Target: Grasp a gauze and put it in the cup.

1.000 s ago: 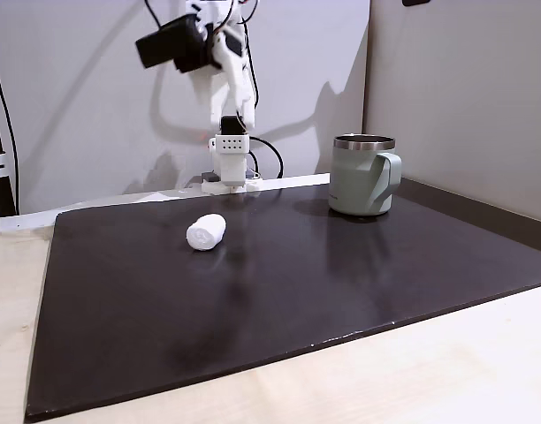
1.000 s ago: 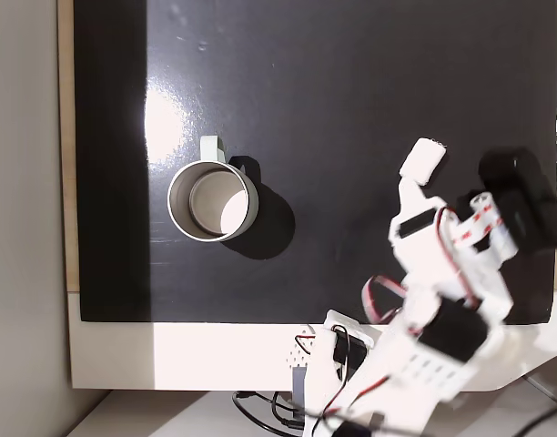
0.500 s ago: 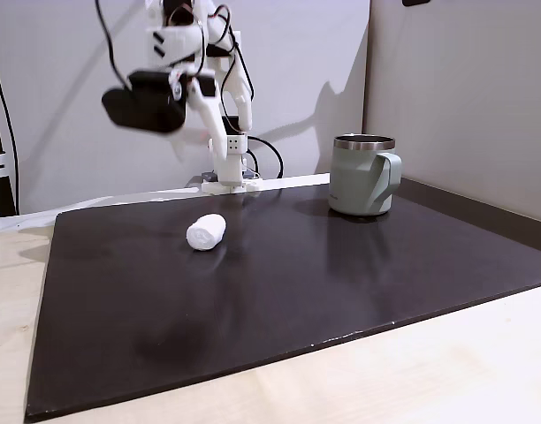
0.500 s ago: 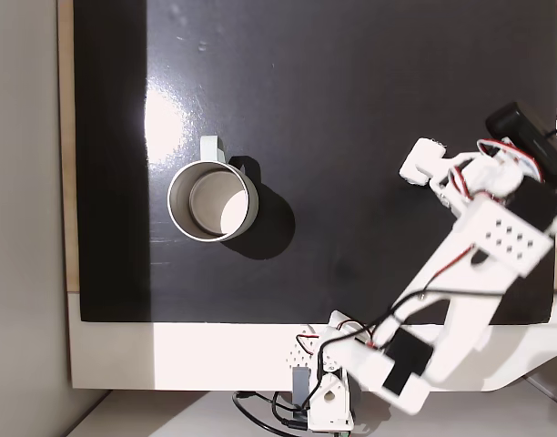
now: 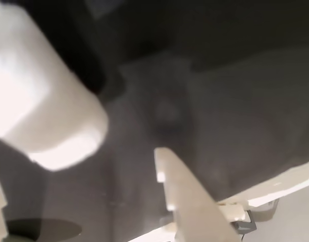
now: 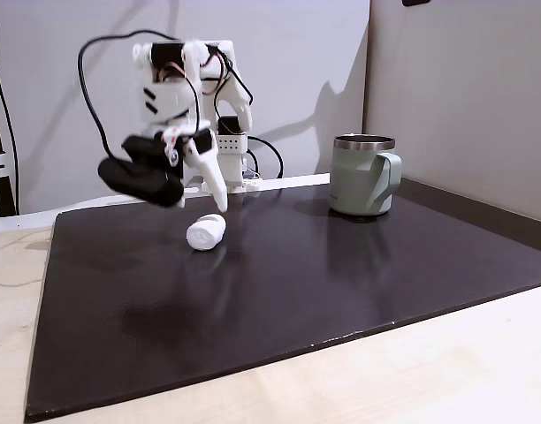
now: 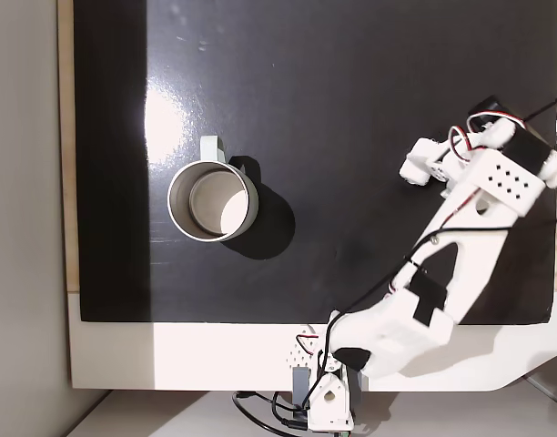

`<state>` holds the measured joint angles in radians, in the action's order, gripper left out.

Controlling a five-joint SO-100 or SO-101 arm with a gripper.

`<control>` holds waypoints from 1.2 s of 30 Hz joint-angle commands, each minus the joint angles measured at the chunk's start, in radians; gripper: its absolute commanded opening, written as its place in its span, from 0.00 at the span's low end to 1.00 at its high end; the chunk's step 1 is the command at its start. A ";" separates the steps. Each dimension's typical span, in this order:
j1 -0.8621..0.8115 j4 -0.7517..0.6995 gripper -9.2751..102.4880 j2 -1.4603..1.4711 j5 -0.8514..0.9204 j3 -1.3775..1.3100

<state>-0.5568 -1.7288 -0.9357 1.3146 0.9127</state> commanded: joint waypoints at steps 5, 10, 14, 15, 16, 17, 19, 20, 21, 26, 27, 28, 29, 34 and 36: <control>0.038 -0.005 0.38 0.110 -0.038 -0.147; 0.063 -0.005 0.33 0.147 -0.055 -0.149; 0.067 -0.005 0.14 0.164 -0.077 -0.153; 0.067 -0.005 0.10 0.166 -0.083 -0.156; 0.067 -0.005 0.09 0.166 -0.086 -0.156; 0.066 -0.006 0.08 0.164 -0.087 -0.156; 0.063 -0.009 0.08 0.150 -0.087 -0.156; 0.061 -0.009 0.08 0.137 -0.087 -0.155; 0.060 -0.011 0.08 0.117 -0.089 -0.150; 0.067 -0.014 0.08 -0.061 -0.104 -0.092; 0.072 -0.014 0.08 -0.107 -0.115 -0.081; 0.078 -0.014 0.08 -0.153 -0.124 -0.074; 0.086 -0.015 0.08 -0.201 -0.137 -0.064; 0.146 -0.017 0.08 -0.425 -0.213 -0.025; 0.184 -0.017 0.08 -0.503 -0.250 -0.002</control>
<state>-0.4142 -1.7457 -1.2717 1.1029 0.9035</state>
